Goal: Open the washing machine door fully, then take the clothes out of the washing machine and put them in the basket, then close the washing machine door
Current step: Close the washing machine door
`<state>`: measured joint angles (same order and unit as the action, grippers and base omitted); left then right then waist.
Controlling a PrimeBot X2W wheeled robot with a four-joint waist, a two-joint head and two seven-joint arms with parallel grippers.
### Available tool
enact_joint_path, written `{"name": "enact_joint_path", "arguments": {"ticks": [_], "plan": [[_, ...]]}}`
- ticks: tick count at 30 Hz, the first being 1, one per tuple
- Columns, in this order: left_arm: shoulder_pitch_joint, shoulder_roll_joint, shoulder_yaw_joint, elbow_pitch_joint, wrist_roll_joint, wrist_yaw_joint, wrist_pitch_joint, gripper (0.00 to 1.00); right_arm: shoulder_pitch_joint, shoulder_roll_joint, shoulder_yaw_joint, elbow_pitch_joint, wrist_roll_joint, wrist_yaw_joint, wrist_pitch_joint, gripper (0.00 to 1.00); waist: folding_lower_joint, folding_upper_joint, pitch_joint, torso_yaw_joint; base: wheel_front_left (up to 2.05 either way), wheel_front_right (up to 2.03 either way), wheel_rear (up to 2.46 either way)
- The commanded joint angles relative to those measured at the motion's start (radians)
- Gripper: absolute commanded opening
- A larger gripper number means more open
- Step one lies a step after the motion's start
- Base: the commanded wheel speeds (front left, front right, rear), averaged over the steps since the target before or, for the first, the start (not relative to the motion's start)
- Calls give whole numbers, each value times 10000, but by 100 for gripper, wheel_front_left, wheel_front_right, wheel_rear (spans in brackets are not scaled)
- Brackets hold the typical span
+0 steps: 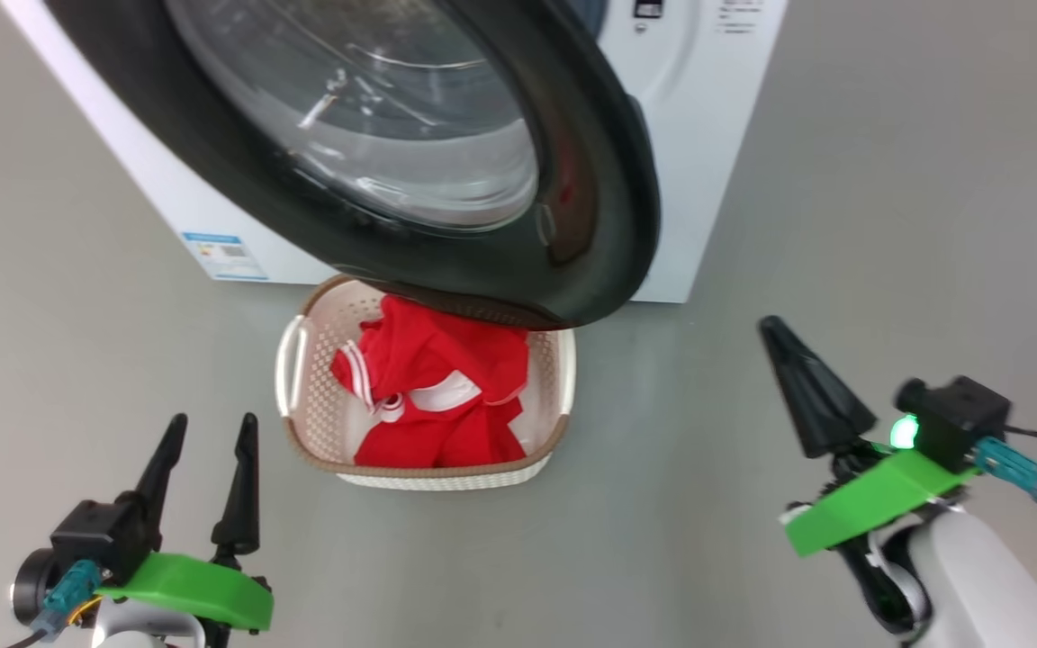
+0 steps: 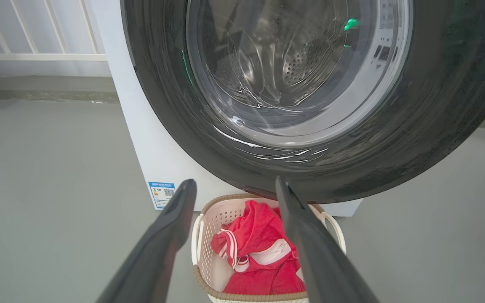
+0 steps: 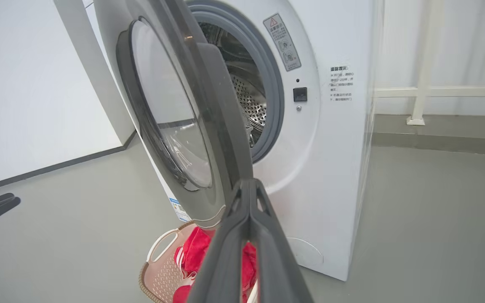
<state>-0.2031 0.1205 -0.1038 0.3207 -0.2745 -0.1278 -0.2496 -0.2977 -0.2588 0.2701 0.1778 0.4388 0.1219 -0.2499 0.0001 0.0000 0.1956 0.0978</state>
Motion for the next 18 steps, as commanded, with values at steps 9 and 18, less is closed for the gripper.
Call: {"name": "enact_joint_path", "arguments": {"ticks": [9, 18], "plan": [[-90, -26, 11, -487, -44, -29, -122, 100, -1535, 198, 1220, 593, 390, 88, -119, 0, -1, 0, 342, 794, 0, 0, 0], [-426, -127, -127, -601, -140, -29, -122, 100, -2425, 283, 1412, 1269, 482, 88, -119, 0, -1, 0, 849, 1131, 0, 0, 0]]}}
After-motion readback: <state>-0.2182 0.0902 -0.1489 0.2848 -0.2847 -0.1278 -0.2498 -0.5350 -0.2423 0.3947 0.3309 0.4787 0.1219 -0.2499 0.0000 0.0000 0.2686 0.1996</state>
